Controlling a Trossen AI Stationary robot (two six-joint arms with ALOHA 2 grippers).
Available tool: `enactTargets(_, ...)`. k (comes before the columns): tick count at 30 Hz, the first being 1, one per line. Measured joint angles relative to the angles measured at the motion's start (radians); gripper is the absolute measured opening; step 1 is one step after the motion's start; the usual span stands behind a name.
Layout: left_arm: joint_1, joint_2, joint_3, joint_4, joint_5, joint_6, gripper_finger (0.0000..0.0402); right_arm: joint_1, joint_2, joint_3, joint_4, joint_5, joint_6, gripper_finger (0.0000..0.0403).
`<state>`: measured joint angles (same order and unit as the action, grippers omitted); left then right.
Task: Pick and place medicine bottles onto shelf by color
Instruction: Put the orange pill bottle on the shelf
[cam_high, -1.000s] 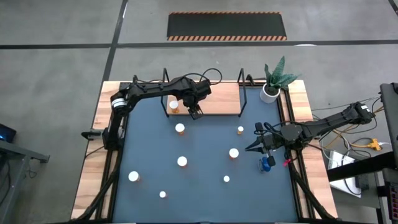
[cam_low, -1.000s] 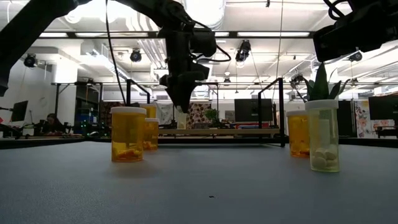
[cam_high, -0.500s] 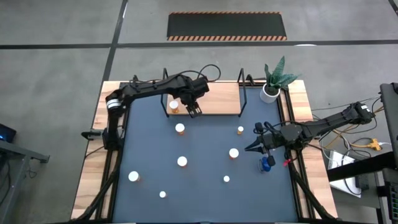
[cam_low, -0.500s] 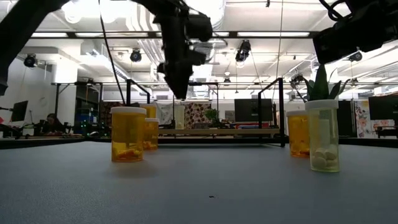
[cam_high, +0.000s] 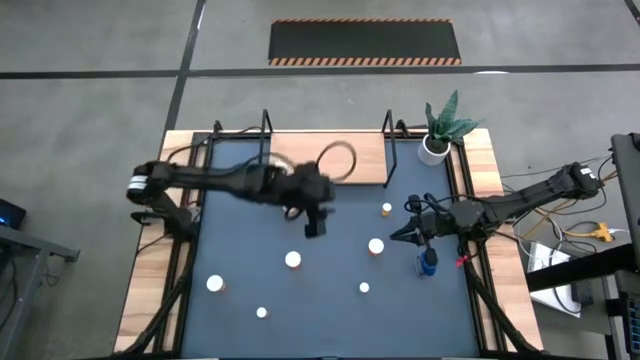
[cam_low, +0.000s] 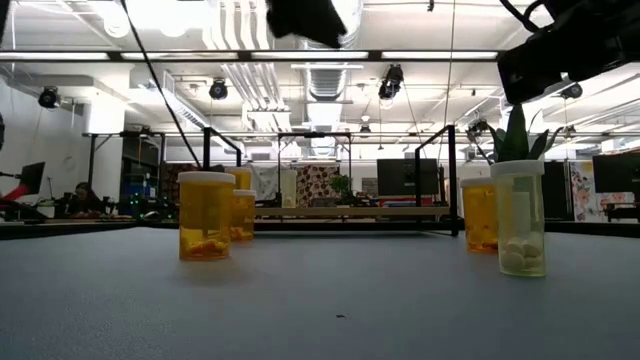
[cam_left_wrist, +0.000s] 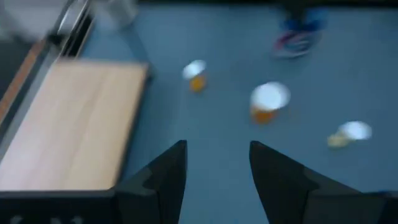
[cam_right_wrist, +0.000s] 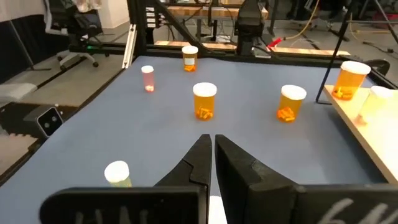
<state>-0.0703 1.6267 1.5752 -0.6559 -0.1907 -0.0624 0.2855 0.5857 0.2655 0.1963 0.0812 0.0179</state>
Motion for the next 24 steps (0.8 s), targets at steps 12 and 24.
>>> enactTargets(12,-0.163,-0.180,-0.393,0.558,-0.001,0.170,0.0157,0.000,0.167,0.133,-0.035,-0.001,0.015,0.0013)
enactTargets(24,-0.159,-0.326,-0.650,0.878,-0.007,0.329,0.0157,0.000,0.321,0.345,-0.309,-0.005,0.098,0.0013)
